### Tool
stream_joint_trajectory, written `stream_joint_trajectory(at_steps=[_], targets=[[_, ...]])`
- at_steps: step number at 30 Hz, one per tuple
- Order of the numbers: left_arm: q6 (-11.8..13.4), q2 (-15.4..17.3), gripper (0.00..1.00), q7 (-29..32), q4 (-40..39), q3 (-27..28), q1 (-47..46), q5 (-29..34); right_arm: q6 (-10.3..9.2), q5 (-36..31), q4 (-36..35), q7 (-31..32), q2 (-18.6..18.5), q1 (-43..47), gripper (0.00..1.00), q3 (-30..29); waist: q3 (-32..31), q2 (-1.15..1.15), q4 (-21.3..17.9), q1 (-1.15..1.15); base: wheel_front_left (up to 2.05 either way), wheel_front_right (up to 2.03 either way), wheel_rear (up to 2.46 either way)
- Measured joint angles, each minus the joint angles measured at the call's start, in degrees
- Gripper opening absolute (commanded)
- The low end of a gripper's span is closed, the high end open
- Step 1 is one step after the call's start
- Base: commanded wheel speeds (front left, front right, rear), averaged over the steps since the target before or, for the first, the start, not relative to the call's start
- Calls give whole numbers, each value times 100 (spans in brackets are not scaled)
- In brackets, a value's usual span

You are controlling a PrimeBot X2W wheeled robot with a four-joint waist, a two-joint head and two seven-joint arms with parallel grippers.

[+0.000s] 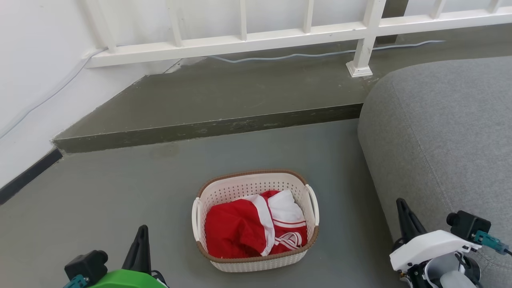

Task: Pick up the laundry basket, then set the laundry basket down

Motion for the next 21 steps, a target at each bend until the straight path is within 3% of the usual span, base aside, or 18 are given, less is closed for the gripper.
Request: stream_joint_trajectory(at_steps=[21], targets=[[-200, 8, 0, 358, 123, 339, -146, -1402, 249, 1343, -9, 359, 52, -132, 0, -455, 22, 0, -8, 0, 0, 0, 0]])
